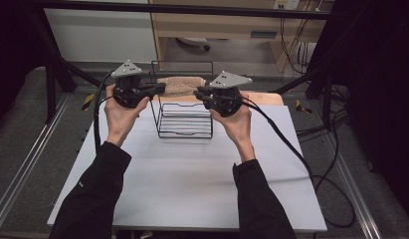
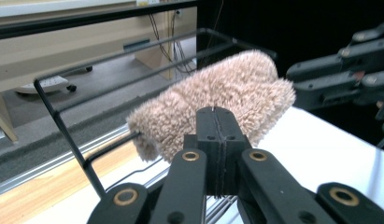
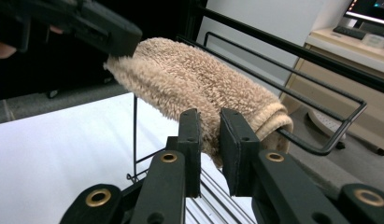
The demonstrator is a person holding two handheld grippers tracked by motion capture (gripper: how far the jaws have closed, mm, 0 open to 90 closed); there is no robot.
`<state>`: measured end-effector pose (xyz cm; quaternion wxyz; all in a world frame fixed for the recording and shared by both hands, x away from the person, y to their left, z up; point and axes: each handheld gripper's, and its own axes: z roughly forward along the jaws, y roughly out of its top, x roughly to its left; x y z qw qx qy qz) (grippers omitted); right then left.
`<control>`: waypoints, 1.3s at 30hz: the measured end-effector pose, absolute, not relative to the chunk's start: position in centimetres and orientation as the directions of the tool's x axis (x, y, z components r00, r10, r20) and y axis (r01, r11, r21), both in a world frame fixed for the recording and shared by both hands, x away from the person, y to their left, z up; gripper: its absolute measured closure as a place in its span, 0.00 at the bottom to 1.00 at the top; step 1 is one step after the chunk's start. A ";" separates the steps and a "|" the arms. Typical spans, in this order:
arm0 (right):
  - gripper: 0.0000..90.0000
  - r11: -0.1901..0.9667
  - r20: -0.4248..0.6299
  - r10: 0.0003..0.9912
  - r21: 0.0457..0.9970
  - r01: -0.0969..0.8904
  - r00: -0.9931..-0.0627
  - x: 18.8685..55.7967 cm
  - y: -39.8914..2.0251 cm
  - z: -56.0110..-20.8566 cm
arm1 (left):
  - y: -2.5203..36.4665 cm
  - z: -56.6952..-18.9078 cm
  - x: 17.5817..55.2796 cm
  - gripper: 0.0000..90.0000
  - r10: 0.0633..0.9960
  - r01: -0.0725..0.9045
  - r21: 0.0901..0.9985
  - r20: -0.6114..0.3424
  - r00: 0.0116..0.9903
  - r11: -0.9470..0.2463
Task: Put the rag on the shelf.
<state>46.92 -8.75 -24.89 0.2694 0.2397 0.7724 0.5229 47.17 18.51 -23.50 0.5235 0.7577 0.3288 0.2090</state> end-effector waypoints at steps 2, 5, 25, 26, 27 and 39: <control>0.85 0.339 -0.161 0.650 0.936 0.094 -0.742 47.0 -8.8 -25.1 | 18.5 -23.8 47.2 1.00 0.717 0.283 0.927 -0.024 0.697 -0.245; 0.82 0.338 -0.154 0.653 0.936 0.103 -0.742 47.0 -8.9 -25.2 | 18.5 -24.1 47.3 1.00 0.718 0.286 0.924 -0.019 0.695 -0.252; 0.98 0.289 -0.048 0.689 0.933 0.214 -0.723 48.1 -8.3 -26.4 | 18.4 -26.1 48.3 1.00 0.731 0.287 0.916 0.008 0.683 -0.279; 0.98 0.294 -0.050 0.694 0.930 0.219 -0.719 48.2 -8.3 -26.5 | 18.4 -26.2 48.4 1.00 0.732 0.287 0.917 0.007 0.682 -0.277; 0.98 0.301 -0.056 0.696 0.928 0.220 -0.716 48.3 -8.2 -26.6 | 18.3 -26.3 48.4 1.00 0.733 0.286 0.918 0.007 0.680 -0.275; 0.87 0.293 -0.063 0.694 0.934 0.202 -0.718 47.9 -8.3 -26.4 | 18.5 -26.0 48.0 0.97 0.731 0.287 0.919 0.000 0.682 -0.269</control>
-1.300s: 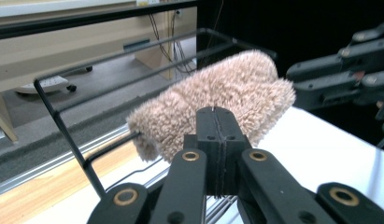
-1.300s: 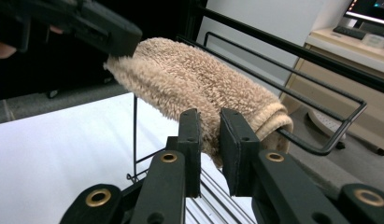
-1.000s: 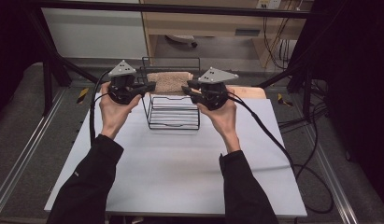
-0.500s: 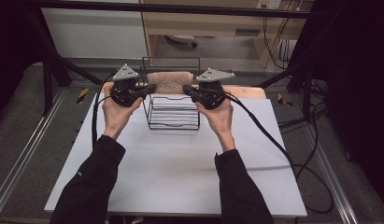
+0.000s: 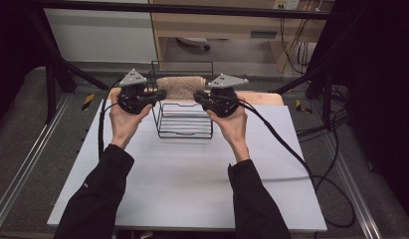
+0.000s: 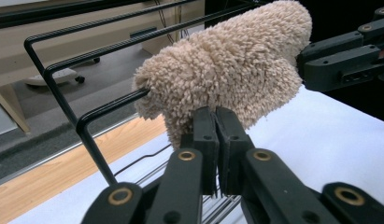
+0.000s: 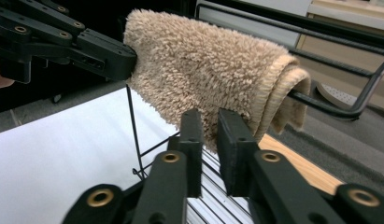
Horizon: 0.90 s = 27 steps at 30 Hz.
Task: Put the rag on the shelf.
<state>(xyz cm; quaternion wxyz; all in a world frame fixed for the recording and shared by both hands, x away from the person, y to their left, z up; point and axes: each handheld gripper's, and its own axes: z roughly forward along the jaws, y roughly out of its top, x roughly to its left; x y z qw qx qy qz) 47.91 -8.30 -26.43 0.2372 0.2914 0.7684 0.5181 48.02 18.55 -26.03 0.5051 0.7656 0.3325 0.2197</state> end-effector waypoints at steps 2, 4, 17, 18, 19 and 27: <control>0.84 0.284 -0.054 0.689 0.938 0.201 -0.723 47.6 -8.6 -26.1 | 18.7 -25.9 47.8 0.94 0.730 0.286 0.920 -0.002 0.684 -0.266; 0.81 0.277 -0.046 0.687 0.939 0.203 -0.725 47.4 -8.8 -25.9 | 18.8 -25.7 47.6 0.90 0.726 0.293 0.920 -0.013 0.687 -0.261; 0.52 0.238 0.004 0.688 0.944 0.230 -0.726 45.9 -10.7 -24.9 | 20.2 -25.6 46.0 0.61 0.737 0.320 0.909 -0.022 0.676 -0.266; 0.50 0.230 0.011 0.694 0.944 0.236 -0.720 45.8 -10.9 -25.0 | 20.4 -25.7 45.9 0.59 0.737 0.322 0.909 -0.024 0.675 -0.265; 0.47 0.227 0.013 0.697 0.944 0.238 -0.716 45.7 -11.3 -25.1 | 20.5 -25.7 45.8 0.57 0.737 0.327 0.908 -0.030 0.675 -0.263; 0.26 0.226 0.018 0.720 0.939 0.260 -0.693 44.8 -13.8 -26.0 | 21.3 -27.3 44.7 0.41 0.725 0.345 0.897 -0.041 0.688 -0.277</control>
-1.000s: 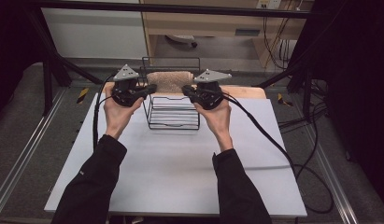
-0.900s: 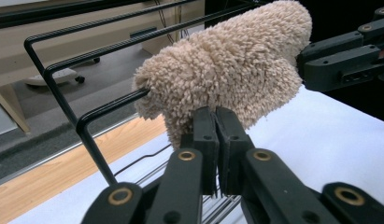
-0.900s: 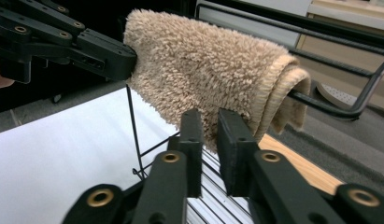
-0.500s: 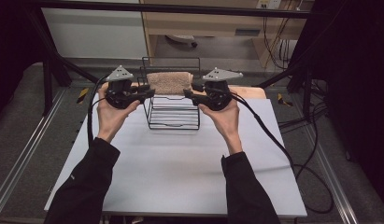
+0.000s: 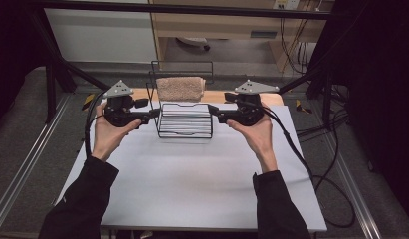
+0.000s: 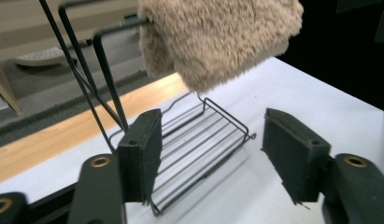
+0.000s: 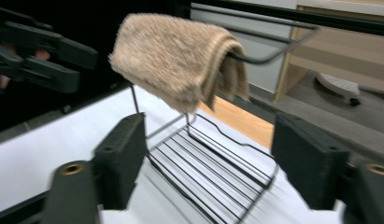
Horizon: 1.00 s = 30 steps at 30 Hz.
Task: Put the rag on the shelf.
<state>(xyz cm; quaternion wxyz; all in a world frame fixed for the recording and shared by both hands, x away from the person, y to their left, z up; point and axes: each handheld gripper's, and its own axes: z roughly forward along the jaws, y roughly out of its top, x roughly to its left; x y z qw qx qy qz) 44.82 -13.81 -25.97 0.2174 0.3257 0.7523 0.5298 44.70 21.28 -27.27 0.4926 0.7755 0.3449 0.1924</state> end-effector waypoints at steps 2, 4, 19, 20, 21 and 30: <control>0.22 0.234 0.017 0.723 0.934 0.269 -0.691 44.7 -14.4 -26.3 | 21.4 -27.7 44.4 0.38 0.721 0.349 0.893 -0.042 0.691 -0.283; 0.18 0.235 0.019 0.724 0.933 0.273 -0.690 44.4 -15.1 -26.7 | 21.4 -28.3 44.1 0.35 0.719 0.352 0.888 -0.036 0.694 -0.296; 0.07 0.234 0.057 0.748 0.910 0.343 -0.662 42.7 -19.0 -29.7 | 22.5 -31.8 42.0 0.12 0.724 0.386 0.864 -0.038 0.689 -0.322; 0.07 0.235 0.059 0.747 0.909 0.345 -0.663 42.6 -19.2 -29.9 | 22.7 -32.1 41.8 0.11 0.728 0.389 0.862 -0.035 0.684 -0.325; 0.06 0.234 0.064 0.746 0.906 0.351 -0.663 42.5 -19.5 -30.2 | 22.8 -32.2 41.7 0.10 0.730 0.390 0.861 -0.033 0.683 -0.326; 0.05 0.234 0.100 0.747 0.886 0.401 -0.658 41.3 -21.2 -32.9 | 23.7 -34.2 40.2 0.08 0.737 0.401 0.852 -0.026 0.675 -0.337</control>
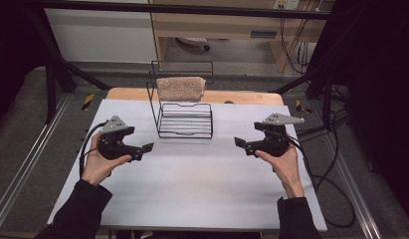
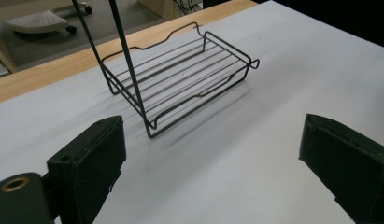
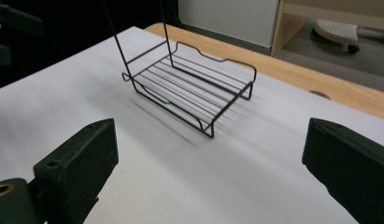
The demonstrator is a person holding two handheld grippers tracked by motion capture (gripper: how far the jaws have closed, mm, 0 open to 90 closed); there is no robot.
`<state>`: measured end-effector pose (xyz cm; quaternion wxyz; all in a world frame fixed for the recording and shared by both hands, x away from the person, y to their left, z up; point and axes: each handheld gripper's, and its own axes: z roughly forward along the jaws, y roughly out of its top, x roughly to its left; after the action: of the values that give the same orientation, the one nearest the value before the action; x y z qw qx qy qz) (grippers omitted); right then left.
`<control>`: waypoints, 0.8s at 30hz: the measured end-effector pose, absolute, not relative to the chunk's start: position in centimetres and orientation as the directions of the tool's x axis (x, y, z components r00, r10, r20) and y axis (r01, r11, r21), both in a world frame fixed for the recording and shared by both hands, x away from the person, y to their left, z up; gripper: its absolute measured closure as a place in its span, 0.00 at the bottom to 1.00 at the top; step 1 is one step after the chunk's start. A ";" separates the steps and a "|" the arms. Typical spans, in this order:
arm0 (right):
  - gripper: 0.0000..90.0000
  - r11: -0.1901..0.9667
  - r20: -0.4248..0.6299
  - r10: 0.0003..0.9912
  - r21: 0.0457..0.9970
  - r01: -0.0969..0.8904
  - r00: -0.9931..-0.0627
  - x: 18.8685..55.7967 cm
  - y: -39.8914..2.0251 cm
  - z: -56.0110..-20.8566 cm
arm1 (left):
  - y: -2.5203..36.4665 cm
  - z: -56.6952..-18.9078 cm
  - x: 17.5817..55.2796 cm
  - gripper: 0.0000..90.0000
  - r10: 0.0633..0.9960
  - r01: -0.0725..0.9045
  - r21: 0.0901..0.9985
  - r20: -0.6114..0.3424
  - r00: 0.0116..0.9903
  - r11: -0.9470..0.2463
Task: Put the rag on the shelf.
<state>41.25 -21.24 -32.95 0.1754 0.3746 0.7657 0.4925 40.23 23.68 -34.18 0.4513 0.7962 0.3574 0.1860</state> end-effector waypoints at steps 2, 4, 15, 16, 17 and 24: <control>0.04 0.236 0.107 0.746 0.881 0.410 -0.658 41.0 -21.5 -33.6 | 23.8 -34.7 40.0 0.08 0.736 0.401 0.850 -0.023 0.677 -0.342; 0.04 0.238 0.115 0.744 0.875 0.422 -0.659 40.7 -21.8 -34.3 | 23.9 -35.3 39.7 0.08 0.735 0.405 0.847 -0.024 0.678 -0.345; 0.02 0.243 0.158 0.740 0.843 0.479 -0.654 39.1 -23.0 -39.0 | 24.6 -38.9 38.5 0.08 0.734 0.434 0.828 -0.042 0.678 -0.355; 0.02 0.241 0.161 0.740 0.843 0.481 -0.653 39.0 -23.2 -39.3 | 24.7 -39.2 38.4 0.08 0.733 0.436 0.826 -0.042 0.679 -0.356; 0.02 0.235 0.170 0.740 0.840 0.488 -0.650 38.8 -23.4 -39.8 | 24.8 -39.4 38.3 0.08 0.733 0.435 0.825 -0.039 0.680 -0.360; 0.01 0.245 0.172 0.740 0.832 0.499 -0.650 37.8 -24.9 -41.7 | 25.5 -41.1 37.8 0.08 0.734 0.441 0.821 -0.040 0.678 -0.362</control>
<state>37.81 -24.86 -41.67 0.1288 0.3978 0.7783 0.4684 37.75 25.46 -41.10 0.4322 0.8077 0.3635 0.1696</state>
